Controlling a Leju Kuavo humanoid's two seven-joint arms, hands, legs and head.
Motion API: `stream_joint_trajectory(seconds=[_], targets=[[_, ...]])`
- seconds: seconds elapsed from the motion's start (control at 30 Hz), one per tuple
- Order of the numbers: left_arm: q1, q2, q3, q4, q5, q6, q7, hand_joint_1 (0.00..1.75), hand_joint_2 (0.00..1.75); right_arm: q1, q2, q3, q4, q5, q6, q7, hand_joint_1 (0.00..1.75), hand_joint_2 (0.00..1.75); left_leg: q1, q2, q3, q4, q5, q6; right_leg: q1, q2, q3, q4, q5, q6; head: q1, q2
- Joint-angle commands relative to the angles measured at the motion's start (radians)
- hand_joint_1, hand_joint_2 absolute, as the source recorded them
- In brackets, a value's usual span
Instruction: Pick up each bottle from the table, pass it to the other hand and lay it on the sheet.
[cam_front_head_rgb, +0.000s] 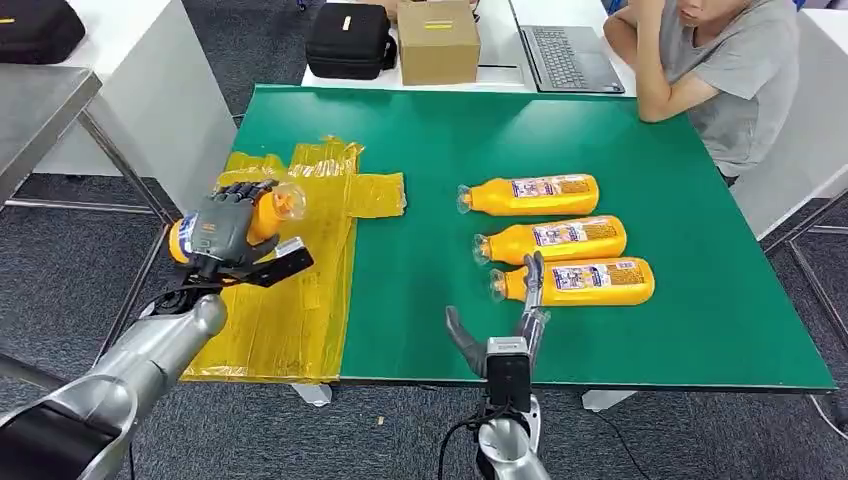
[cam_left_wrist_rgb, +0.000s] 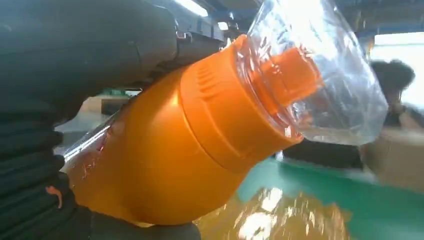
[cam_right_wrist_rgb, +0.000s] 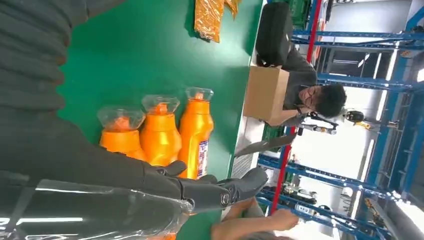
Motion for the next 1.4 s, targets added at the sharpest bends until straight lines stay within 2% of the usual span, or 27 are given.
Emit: stream_joint_trajectory(seconds=[0.03, 0.13, 0.2, 0.33, 0.4, 0.43, 0.53, 0.9, 1.1, 1.27, 1.4], targets=[[-0.040, -0.020, -0.056, 0.080, -0.012, -0.075, 0.011, 1.75, 1.75, -0.045, -0.034, 0.025, 0.032, -0.022, 0.000, 0.000, 0.00, 1.75, 0.001, 0.001, 0.004, 0.000, -0.002, -0.002, 0.001, 0.000, 0.004, 0.000, -0.002, -0.001, 0.000, 0.000], [-0.029, -0.023, -0.065, 0.089, -0.028, -0.144, 0.021, 1.75, 1.75, -0.049, -0.039, 0.030, 0.036, -0.036, 0.001, 0.000, 0.00, 1.75, 0.002, 0.001, 0.007, 0.001, -0.004, -0.002, 0.002, 0.000, 0.007, 0.000, -0.003, -0.002, 0.000, 0.000], [-0.029, -0.023, -0.065, 0.089, -0.028, -0.144, 0.021, 1.75, 1.75, -0.049, -0.039, 0.030, 0.036, -0.036, 0.001, 0.000, 0.00, 1.75, 0.001, 0.001, 0.004, 0.000, -0.002, -0.002, 0.001, 0.000, 0.004, -0.001, -0.001, -0.001, 0.000, 0.000], [0.014, -0.047, -0.046, 0.097, -0.007, -0.176, 0.018, 1.75, 1.75, -0.045, -0.043, 0.036, 0.041, -0.040, 0.002, 0.000, 0.00, 1.75, 0.001, 0.001, 0.007, 0.000, -0.003, -0.002, 0.002, 0.001, 0.007, 0.000, -0.003, -0.002, 0.000, 0.000], [0.040, -0.066, -0.021, 0.102, 0.021, -0.181, 0.010, 1.75, 1.75, -0.041, -0.045, 0.042, 0.040, -0.041, 0.004, 0.000, 0.00, 1.75, 0.000, 0.001, 0.004, -0.001, -0.001, -0.001, 0.000, 0.000, 0.004, -0.001, -0.001, -0.001, 0.000, 0.000], [0.052, -0.075, -0.014, 0.103, 0.028, -0.168, 0.012, 1.75, 1.75, -0.040, -0.045, 0.043, 0.040, -0.041, 0.005, 0.000, 0.00, 1.75, 0.001, 0.001, 0.009, -0.001, -0.003, -0.002, 0.001, 0.000, 0.008, -0.001, -0.003, -0.002, 0.000, 0.000], [0.052, -0.075, -0.014, 0.103, 0.028, -0.168, 0.012, 1.75, 1.75, -0.040, -0.045, 0.043, 0.040, -0.041, 0.005, 0.000, 0.00, 1.75, 0.001, 0.000, 0.003, -0.001, -0.001, -0.001, 0.001, 0.000, 0.003, -0.001, -0.001, -0.001, 0.000, 0.000], [0.052, -0.075, -0.014, 0.103, 0.028, -0.168, 0.012, 1.75, 1.75, -0.040, -0.045, 0.043, 0.040, -0.041, 0.005, 0.000, 0.00, 1.75, 0.001, 0.001, 0.004, -0.001, -0.001, -0.002, 0.001, 0.000, 0.004, -0.001, -0.001, -0.002, 0.000, 0.000], [0.106, -0.135, 0.048, 0.133, 0.067, -0.139, 0.015, 1.75, 1.75, -0.048, -0.059, 0.044, 0.048, -0.036, 0.010, 0.000, 0.00, 1.75, 0.001, 0.002, 0.010, -0.001, -0.004, -0.003, 0.001, 0.001, 0.009, -0.001, -0.003, -0.003, 0.000, 0.000], [0.107, -0.184, 0.065, 0.148, 0.072, -0.147, -0.002, 1.75, 1.75, -0.066, -0.064, 0.039, 0.085, -0.034, 0.023, 0.000, 0.00, 1.75, 0.001, 0.000, 0.010, 0.000, -0.004, -0.002, 0.001, -0.001, 0.010, -0.001, -0.004, -0.002, 0.000, 0.000], [0.116, -0.186, 0.063, 0.149, 0.051, -0.119, -0.012, 1.75, 1.75, -0.072, -0.057, 0.045, 0.117, -0.031, 0.037, 0.000, 0.00, 1.75, 0.000, 0.000, 0.008, -0.001, -0.002, -0.002, 0.000, 0.000, 0.008, -0.001, -0.002, -0.002, 0.000, 0.000]])
